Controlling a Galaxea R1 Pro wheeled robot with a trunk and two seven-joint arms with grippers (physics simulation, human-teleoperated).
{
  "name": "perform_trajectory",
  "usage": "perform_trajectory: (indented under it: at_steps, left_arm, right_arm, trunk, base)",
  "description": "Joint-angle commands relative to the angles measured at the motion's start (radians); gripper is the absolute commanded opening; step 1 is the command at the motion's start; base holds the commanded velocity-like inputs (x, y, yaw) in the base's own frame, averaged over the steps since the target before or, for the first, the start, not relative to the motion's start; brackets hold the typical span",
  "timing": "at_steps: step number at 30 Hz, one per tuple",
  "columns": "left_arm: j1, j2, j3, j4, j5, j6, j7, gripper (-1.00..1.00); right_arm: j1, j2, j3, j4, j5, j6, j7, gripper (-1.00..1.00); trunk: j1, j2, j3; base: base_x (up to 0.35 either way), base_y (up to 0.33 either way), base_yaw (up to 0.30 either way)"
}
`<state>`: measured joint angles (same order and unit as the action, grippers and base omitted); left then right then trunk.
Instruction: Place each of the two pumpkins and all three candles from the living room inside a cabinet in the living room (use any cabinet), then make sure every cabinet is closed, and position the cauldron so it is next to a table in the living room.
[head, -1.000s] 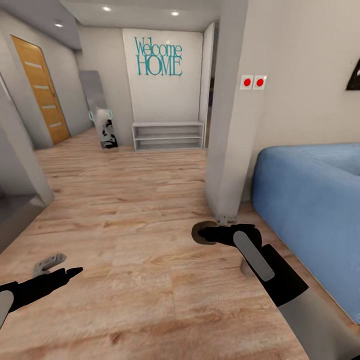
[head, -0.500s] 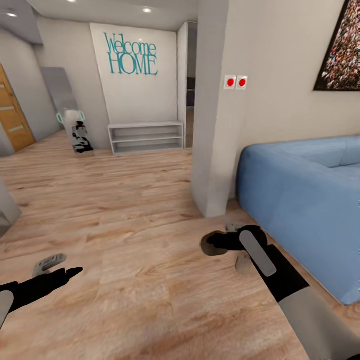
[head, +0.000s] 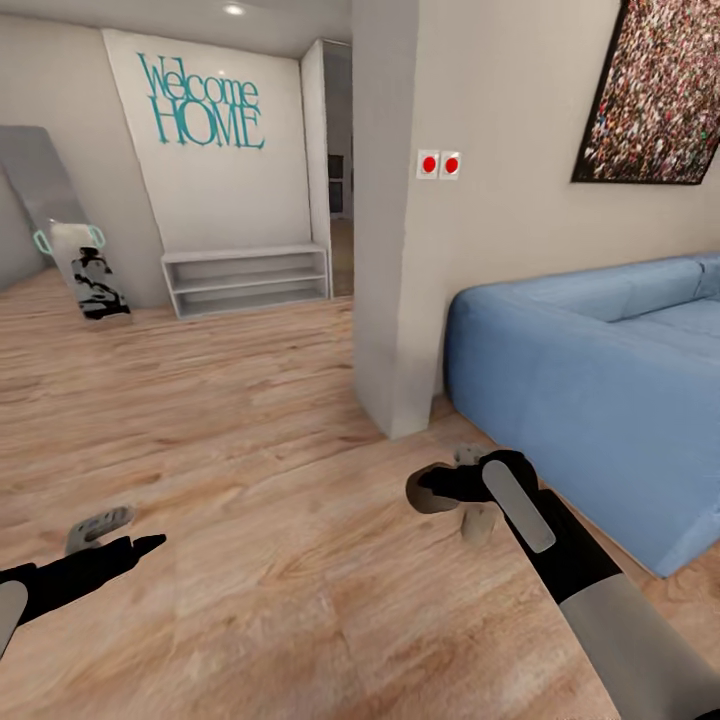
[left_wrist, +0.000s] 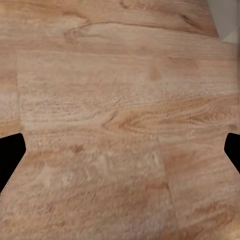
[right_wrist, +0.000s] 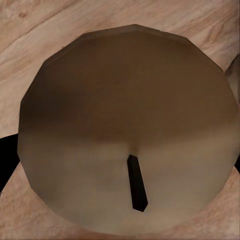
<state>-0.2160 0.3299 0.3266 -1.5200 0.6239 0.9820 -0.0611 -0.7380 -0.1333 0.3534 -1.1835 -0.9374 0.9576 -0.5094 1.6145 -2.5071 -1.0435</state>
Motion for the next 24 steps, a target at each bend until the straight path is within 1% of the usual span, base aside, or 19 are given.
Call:
perform_trajectory:
  at_steps: [1, 6, 12, 19, 24]
  left_arm:
    - [0.0, 0.0, 0.002, 0.0, -0.004, 0.004, -0.006, 1.0]
    - [0.0, -0.001, 0.0, 0.0, -0.004, 0.004, -0.006, 1.0]
    - [0.0, -0.002, 0.0, 0.0, -0.004, 0.004, -0.006, 1.0]
    - [0.0, -0.002, 0.0, 0.0, -0.004, 0.004, -0.006, 1.0]
    - [0.0, -0.002, 0.0, 0.0, -0.004, 0.004, -0.006, 1.0]
  right_arm:
    - [-0.001, 0.0, 0.003, -0.001, -0.011, 0.0, -0.012, -1.0]
    - [-0.001, 0.005, 0.004, -0.001, -0.011, 0.0, -0.012, -1.0]
    - [-0.001, 0.006, 0.004, -0.001, -0.011, -0.003, -0.012, -1.0]
    - [-0.001, 0.004, 0.004, -0.002, -0.011, -0.006, -0.011, -1.0]
    - [-0.001, 0.004, 0.004, -0.001, -0.011, -0.007, -0.011, -1.0]
  trunk:
    - [0.0, 0.0, -0.001]
    - [0.0, 0.0, -0.001]
    - [0.0, 0.0, -0.001]
    - [0.0, 0.0, -0.001]
    - [0.0, 0.0, -0.002]
  base:
    - [0.148, 0.269, -0.295]
    - [0.153, 0.269, -0.294]
    - [0.241, 0.246, -0.282]
    - [0.263, 0.23, -0.048]
    - [0.264, 0.227, -0.197]
